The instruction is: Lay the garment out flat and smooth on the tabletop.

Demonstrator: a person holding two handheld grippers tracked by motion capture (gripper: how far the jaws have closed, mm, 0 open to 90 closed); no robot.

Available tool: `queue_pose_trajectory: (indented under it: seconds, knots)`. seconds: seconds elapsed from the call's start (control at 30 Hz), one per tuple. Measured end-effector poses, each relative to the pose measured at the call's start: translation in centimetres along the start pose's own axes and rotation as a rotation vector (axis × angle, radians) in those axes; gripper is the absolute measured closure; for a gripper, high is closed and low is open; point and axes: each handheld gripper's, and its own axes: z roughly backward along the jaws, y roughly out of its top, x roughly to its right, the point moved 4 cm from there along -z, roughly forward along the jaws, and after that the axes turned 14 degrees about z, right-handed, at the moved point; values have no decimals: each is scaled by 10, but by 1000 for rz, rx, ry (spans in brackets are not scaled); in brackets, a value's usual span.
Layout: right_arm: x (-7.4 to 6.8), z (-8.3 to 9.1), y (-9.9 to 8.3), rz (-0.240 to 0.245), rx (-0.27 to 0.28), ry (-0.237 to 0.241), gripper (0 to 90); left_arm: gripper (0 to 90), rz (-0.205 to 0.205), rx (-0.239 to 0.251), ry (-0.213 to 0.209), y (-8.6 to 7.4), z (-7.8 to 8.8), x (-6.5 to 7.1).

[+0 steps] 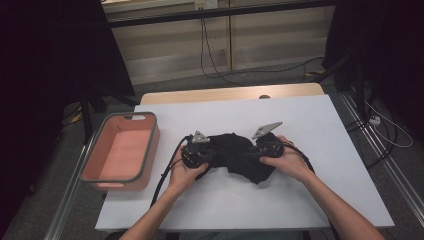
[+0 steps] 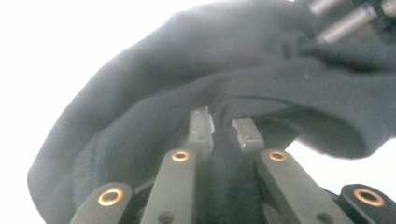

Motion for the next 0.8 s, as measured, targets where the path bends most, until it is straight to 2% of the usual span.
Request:
queue_pose_trajectory:
  seconds: [0.1, 0.2, 0.27, 0.37, 0.43, 0.57, 0.63, 0.67, 0.73, 0.8]
  knots:
    - [-14, 7, 4, 18, 21, 16, 732, 817, 2, 21, -2, 5, 6, -2]
    - [-30, 10, 10, 23, 42, 22, 732, 817, 31, 42, -28, 10, 11, -1]
    - [-41, 9, 14, 28, 45, 43, 732, 817, 34, 47, -45, 13, 13, -1]
    - [-56, 4, 20, 41, 40, 45, 732, 817, 17, 47, -46, 14, 14, 1]
    - [-66, 0, 26, 33, 52, 60, 732, 817, 18, 44, -47, 15, 14, 3]
    - [-83, -9, 41, -6, 87, 48, 731, 816, 5, 45, -48, 22, 14, 1]
    - [-85, -13, 48, 6, 98, 19, 706, 815, -8, 46, -22, 25, 13, -2]
    - [-82, -15, 50, 12, 93, 1, 679, 814, 0, 46, -17, 26, 12, -5]
    - [-73, -17, 50, -35, 98, -2, 583, 806, 33, 41, -22, 24, 8, -13]
    - [-65, -15, 47, -35, 94, -22, 472, 780, 52, 37, -21, 19, 8, -19]
